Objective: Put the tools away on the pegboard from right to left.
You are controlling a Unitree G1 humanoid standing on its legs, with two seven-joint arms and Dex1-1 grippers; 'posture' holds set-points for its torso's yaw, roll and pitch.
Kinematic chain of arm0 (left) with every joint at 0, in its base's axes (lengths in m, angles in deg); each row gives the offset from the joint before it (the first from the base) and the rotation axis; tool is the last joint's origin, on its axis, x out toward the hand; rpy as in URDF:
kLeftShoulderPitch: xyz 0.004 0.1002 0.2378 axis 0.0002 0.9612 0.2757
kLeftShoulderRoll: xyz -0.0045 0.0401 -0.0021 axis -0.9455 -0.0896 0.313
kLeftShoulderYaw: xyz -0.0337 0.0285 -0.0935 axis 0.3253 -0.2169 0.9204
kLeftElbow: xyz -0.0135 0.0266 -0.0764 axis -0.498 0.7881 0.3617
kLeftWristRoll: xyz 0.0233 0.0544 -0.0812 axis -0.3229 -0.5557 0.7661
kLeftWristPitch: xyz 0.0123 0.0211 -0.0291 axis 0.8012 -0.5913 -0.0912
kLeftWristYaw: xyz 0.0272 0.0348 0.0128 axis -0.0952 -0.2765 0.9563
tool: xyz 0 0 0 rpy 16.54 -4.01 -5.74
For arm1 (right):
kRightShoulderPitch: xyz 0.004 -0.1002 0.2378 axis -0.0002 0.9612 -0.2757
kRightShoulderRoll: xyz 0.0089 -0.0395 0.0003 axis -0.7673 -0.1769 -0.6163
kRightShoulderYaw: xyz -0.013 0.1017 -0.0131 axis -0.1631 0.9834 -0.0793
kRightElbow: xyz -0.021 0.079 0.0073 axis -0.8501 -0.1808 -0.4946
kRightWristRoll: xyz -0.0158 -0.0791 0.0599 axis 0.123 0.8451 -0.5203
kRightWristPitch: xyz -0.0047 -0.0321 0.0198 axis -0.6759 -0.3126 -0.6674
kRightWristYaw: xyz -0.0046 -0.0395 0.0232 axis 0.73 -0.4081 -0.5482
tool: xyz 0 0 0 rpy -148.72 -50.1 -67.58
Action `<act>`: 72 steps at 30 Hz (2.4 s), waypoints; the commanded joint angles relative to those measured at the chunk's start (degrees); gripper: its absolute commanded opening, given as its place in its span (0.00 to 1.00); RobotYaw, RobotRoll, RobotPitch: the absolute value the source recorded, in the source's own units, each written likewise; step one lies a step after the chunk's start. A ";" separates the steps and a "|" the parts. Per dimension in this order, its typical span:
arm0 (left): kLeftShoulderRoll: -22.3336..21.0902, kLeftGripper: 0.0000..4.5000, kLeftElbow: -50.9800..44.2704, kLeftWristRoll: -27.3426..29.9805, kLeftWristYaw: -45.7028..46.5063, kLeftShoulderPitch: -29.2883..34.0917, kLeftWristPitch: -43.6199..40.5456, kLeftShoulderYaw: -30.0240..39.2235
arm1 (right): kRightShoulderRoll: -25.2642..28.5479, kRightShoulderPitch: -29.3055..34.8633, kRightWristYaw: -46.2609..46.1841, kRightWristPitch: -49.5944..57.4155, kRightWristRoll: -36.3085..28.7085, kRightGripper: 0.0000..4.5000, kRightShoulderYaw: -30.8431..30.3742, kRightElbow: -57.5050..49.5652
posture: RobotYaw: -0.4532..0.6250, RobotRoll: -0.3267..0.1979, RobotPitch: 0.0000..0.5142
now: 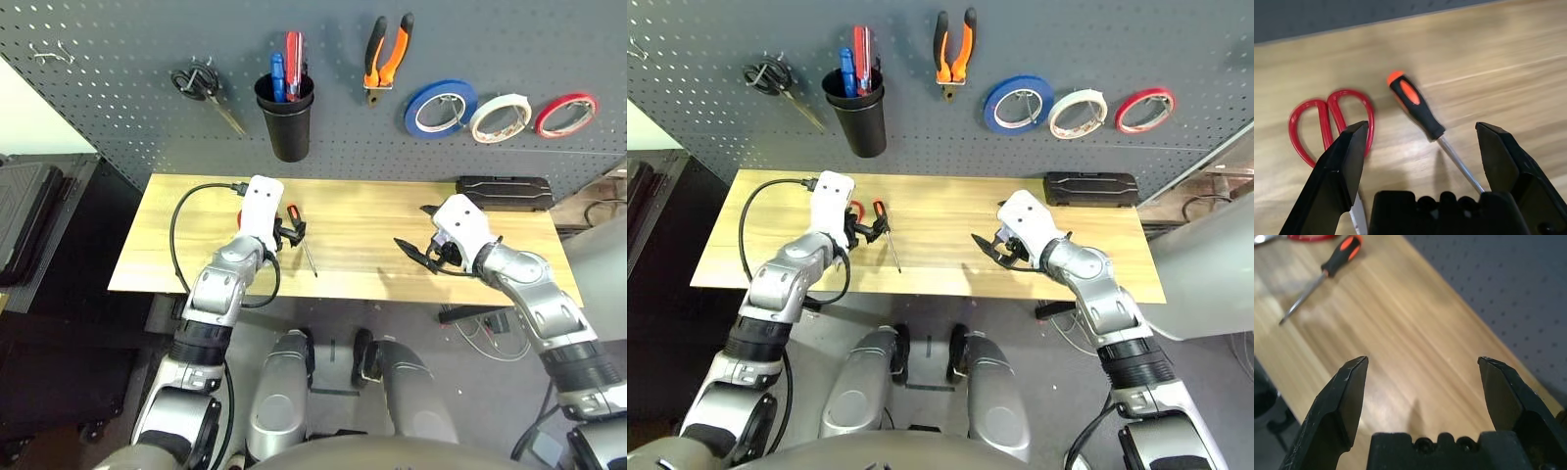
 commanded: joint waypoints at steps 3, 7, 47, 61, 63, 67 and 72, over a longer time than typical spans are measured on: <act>1.99 1.00 10.93 -1.13 1.35 -4.52 3.19 1.46 | 0.82 2.10 2.70 1.98 0.04 0.99 -2.09 -1.42 | 0.56 0.62 0.47; 4.06 1.00 17.59 -1.10 1.83 -8.13 4.85 2.07 | 0.18 2.76 3.69 2.29 0.08 0.99 -3.01 -1.50 | 0.54 0.62 0.49; 11.23 0.14 59.11 -3.80 10.42 -22.23 19.00 7.70 | 0.06 6.72 2.42 8.73 -0.64 1.00 -3.84 -10.80 | 0.46 0.62 0.55; 11.02 0.14 38.67 -2.48 4.02 -14.00 14.28 5.81 | 0.39 2.64 4.71 4.84 -0.92 1.00 -4.07 -4.94 | 0.52 0.62 0.49; 10.41 0.14 25.90 -1.91 1.77 -7.97 9.20 4.09 | 0.59 1.98 5.07 3.82 -1.04 1.00 -3.72 -3.45 | 0.53 0.62 0.48; 7.59 0.14 2.67 -0.35 -2.63 3.44 1.71 1.18 | 0.93 0.57 5.59 1.46 -1.27 1.00 -3.05 -0.13 | 0.56 0.62 0.46; 3.67 0.14 -21.07 2.87 -7.20 16.92 -1.85 -0.73 | 0.85 -1.63 6.50 -2.07 -1.62 1.00 -2.31 4.81 | 0.60 0.62 0.44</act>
